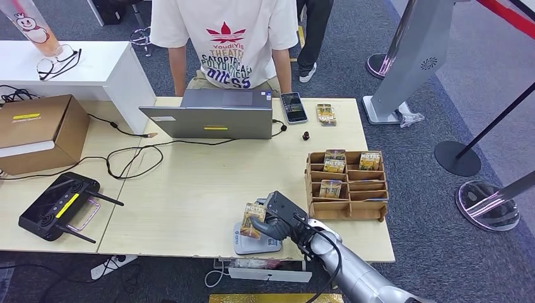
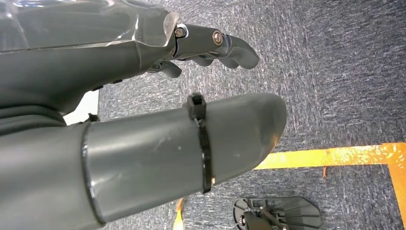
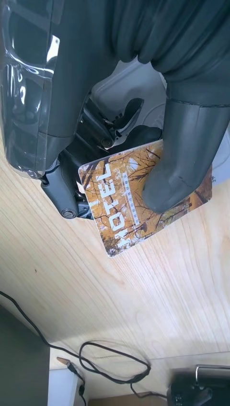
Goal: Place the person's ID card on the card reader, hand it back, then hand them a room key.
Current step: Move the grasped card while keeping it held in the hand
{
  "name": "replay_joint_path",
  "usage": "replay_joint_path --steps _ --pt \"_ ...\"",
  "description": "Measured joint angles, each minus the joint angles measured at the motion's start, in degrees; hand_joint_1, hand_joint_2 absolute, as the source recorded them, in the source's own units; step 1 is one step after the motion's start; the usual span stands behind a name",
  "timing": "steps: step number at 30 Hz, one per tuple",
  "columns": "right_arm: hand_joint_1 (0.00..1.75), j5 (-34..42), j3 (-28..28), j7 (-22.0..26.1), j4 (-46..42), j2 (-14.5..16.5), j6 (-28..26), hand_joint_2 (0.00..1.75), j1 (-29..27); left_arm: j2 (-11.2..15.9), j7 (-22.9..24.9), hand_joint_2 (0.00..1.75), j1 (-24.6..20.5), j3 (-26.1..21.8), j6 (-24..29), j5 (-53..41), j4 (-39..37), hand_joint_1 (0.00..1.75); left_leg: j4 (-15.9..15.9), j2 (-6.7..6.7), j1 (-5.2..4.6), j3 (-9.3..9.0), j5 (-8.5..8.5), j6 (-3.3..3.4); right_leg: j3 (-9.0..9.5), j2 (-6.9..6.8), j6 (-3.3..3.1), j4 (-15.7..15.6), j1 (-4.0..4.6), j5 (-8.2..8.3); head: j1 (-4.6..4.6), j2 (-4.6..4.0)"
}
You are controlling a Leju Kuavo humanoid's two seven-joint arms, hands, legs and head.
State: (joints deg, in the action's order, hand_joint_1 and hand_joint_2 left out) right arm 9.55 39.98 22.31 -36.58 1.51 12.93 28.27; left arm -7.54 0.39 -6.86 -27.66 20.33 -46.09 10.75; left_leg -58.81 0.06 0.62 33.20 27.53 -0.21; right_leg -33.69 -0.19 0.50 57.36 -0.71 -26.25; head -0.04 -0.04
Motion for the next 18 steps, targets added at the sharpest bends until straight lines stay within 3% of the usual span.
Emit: replay_joint_path --steps 18 --pt "1.75 -0.1 0.0 -0.7 0.2 0.0 -0.7 1.75 0.1 0.0 0.1 0.00 0.0 0.0 0.0 0.0 0.0 0.00 0.0 0.00 0.00 0.00 0.00 0.00 0.00 0.00 0.00 0.0 0.00 0.00 0.00 0.00"
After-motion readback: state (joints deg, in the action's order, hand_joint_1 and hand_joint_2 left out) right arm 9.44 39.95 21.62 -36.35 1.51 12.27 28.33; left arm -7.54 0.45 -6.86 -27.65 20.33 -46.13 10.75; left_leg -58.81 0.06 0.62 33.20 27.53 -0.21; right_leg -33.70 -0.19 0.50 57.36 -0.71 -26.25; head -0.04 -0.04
